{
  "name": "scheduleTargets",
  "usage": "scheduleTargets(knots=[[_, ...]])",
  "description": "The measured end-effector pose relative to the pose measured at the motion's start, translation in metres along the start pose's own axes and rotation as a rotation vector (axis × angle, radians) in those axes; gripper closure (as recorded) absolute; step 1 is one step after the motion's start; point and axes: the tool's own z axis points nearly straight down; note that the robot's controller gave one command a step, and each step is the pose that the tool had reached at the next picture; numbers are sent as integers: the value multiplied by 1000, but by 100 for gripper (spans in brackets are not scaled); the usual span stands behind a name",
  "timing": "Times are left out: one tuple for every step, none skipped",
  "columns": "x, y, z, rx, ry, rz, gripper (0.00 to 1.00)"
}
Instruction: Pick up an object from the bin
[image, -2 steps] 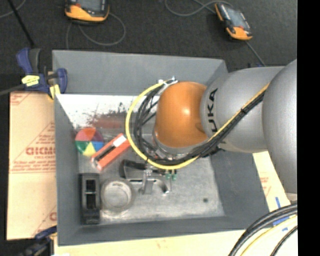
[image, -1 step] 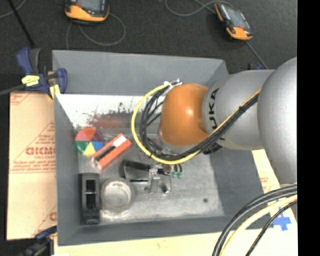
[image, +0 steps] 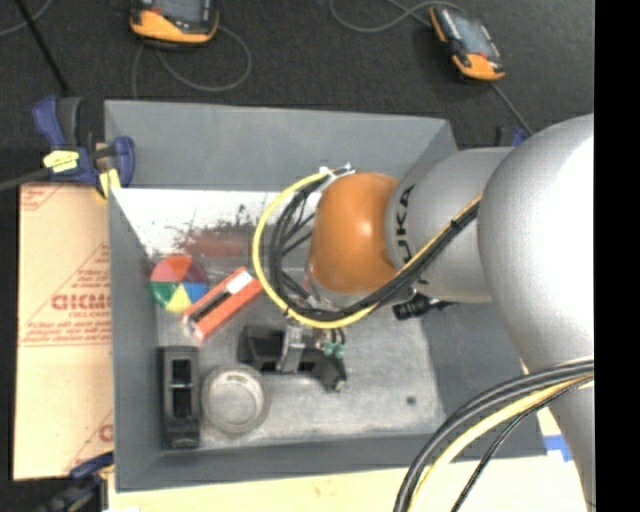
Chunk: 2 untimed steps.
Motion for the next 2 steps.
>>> scheduleTargets(knots=[[0,0,0,0,0,1,100],[-45,-9,-149,4,6,-35,100]])
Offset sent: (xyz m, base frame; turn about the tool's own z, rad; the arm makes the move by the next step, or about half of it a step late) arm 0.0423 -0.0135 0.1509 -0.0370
